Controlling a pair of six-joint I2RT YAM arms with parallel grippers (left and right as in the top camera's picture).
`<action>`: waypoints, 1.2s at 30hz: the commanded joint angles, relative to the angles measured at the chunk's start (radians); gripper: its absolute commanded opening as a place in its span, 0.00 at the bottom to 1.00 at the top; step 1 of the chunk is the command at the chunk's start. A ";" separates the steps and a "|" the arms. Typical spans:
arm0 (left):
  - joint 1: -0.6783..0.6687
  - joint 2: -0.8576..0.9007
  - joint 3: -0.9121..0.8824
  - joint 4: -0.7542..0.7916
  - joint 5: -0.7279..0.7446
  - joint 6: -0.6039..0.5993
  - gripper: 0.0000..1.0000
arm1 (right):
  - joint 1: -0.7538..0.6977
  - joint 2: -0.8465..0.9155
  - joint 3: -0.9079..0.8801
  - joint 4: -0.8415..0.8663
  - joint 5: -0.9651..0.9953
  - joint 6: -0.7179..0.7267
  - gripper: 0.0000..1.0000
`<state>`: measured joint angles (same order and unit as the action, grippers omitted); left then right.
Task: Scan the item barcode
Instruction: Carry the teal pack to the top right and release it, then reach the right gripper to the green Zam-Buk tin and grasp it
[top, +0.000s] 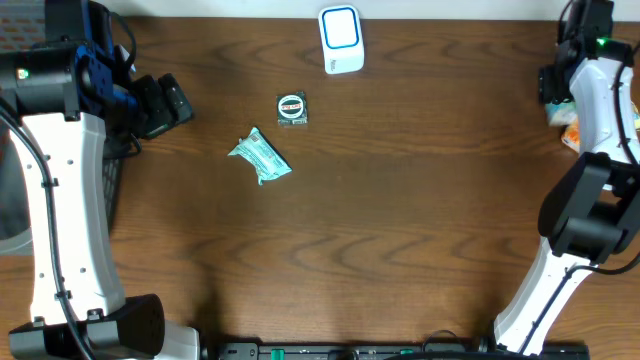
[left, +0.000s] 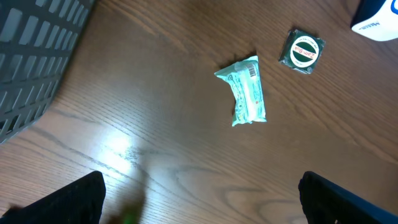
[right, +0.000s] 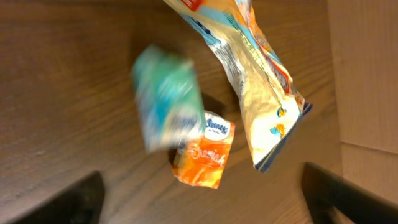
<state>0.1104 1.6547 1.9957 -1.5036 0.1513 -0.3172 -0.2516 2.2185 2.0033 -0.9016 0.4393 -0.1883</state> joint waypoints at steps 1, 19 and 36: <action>0.002 -0.008 0.008 -0.003 -0.005 0.002 0.98 | 0.005 0.009 -0.005 -0.006 -0.058 0.083 0.99; 0.002 -0.008 0.008 -0.003 -0.005 0.002 0.98 | 0.304 0.009 -0.005 0.115 -1.304 0.333 0.92; 0.002 -0.008 0.008 -0.003 -0.005 0.002 0.98 | 0.849 0.057 -0.005 0.462 -0.356 0.476 0.99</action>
<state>0.1104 1.6547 1.9957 -1.5036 0.1513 -0.3168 0.5785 2.2257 2.0014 -0.4591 -0.0940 0.2653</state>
